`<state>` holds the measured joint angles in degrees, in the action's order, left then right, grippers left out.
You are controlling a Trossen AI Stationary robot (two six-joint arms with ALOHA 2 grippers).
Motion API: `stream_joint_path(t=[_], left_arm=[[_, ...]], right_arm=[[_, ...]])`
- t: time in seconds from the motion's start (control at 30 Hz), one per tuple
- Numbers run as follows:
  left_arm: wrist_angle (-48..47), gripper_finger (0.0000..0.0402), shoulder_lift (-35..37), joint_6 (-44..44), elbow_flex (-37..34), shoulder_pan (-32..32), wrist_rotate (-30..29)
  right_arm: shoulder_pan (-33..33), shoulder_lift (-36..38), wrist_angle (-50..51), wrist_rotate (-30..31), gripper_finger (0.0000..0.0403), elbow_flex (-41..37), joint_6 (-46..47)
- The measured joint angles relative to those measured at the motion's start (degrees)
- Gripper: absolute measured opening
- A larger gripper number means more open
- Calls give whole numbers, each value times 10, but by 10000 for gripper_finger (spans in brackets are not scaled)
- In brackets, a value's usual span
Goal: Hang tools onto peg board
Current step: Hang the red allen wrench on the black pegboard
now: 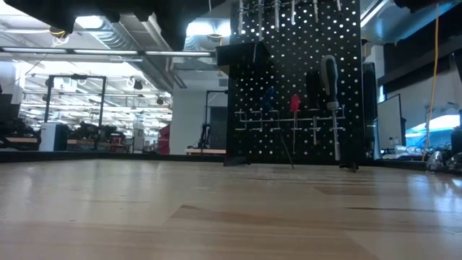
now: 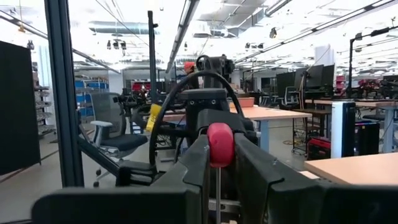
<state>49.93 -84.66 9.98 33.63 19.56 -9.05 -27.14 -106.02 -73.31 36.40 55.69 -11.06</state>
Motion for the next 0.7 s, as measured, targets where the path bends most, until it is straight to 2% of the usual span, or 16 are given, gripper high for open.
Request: stream_joint_path(t=[0.17,0.47,0.7], left_arm=[[0,144,0,-12,0,4,1],[-14,15,0,-20,0,3,-2],[-100,4,29,-14,0,-1,0]], right_arm=[[0,0,2,0,57,0,-1],[0,0,5,-2,57,0,2],[2,0,40,1,58,0,61]])
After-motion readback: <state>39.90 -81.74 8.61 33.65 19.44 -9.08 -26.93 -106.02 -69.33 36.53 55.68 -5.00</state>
